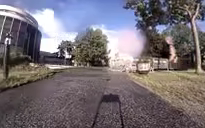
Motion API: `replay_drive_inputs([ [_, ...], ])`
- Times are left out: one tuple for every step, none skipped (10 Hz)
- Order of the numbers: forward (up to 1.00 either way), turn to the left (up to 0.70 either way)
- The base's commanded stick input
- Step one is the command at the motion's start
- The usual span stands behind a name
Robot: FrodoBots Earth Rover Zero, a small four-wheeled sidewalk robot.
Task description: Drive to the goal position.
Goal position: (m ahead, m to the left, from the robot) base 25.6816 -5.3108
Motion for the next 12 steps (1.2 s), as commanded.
replay_drive_inputs([
  [0.50,0.00],
  [0.50,0.00],
  [0.50,0.00],
  [0.50,0.00],
  [0.50,0.00],
  [0.50,0.00],
  [0.50,0.00],
  [0.50,0.00],
  [0.50,0.00],
  [0.50,0.00],
  [0.50,0.00],
  [0.50,0.00],
])
